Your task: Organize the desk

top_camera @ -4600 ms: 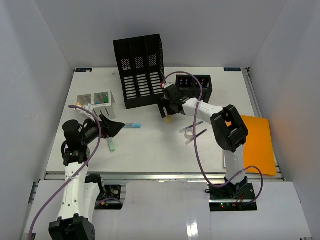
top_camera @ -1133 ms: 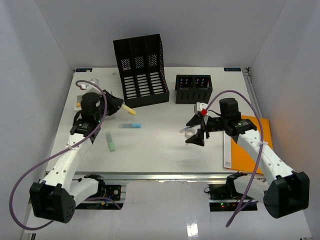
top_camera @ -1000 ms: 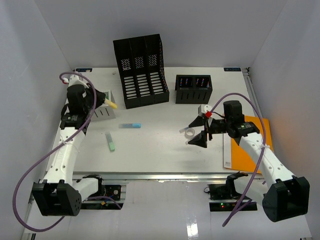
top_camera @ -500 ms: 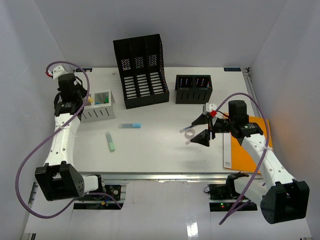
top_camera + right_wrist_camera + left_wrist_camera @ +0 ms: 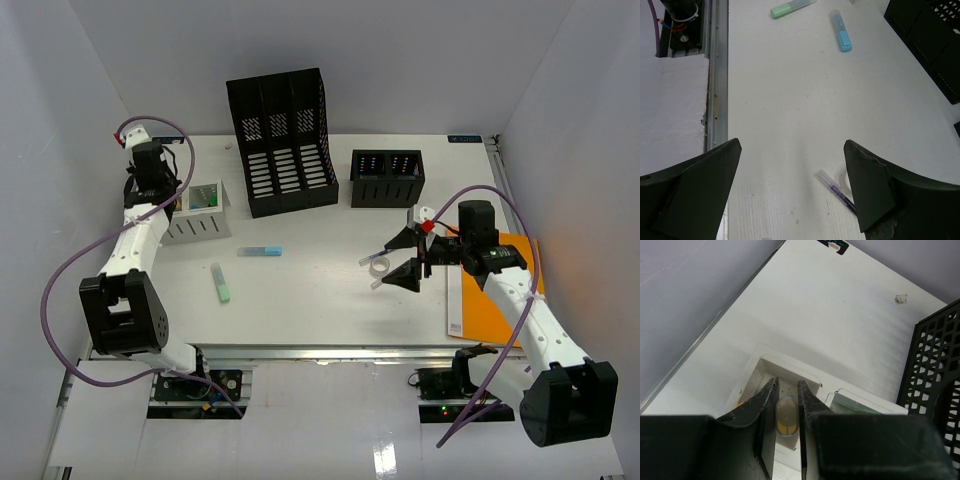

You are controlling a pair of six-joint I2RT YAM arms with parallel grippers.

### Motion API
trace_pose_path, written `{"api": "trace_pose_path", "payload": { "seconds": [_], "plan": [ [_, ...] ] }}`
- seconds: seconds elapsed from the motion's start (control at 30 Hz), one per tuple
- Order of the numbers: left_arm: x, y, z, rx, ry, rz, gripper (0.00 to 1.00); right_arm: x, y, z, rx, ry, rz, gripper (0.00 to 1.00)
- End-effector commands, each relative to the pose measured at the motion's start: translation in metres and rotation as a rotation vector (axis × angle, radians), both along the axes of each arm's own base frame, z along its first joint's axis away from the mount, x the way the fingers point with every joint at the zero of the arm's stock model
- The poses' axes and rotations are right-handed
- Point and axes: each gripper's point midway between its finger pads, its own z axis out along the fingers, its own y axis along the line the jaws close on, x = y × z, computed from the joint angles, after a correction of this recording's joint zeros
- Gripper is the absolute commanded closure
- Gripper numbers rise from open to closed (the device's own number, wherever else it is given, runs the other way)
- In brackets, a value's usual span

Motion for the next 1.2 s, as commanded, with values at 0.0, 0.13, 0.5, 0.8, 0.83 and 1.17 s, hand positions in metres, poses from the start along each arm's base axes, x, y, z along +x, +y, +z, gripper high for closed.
{"api": "trace_pose_path", "payload": {
  "seconds": [0.0, 0.13, 0.5, 0.8, 0.83, 1.17],
  "plan": [
    [0.008, 0.008, 0.014, 0.069, -0.031, -0.016, 0.9, -0.002, 0.0, -0.005, 0.009, 0.009, 0.016, 0.1],
    [0.006, 0.002, -0.01, 0.041, 0.022, -0.051, 0.61, 0.0, 0.0, -0.008, 0.002, 0.012, 0.011, 0.1],
    [-0.023, -0.041, 0.026, -0.145, -0.065, -0.2, 0.12, -0.001, -0.002, -0.018, -0.015, 0.02, 0.019, 0.1],
    [-0.108, -0.137, 0.021, -0.571, -0.065, -0.47, 0.07, 0.003, -0.005, -0.019, -0.019, 0.019, 0.004, 0.1],
    [-0.117, -0.143, 0.012, -0.61, -0.046, -0.475, 0.07, 0.003, -0.006, -0.018, -0.019, 0.018, 0.002, 0.1],
    [-0.186, -0.173, -0.091, -0.717, 0.249, -0.328, 0.19, 0.002, -0.006, -0.014, -0.01, 0.013, 0.003, 0.1]
  ]
}}
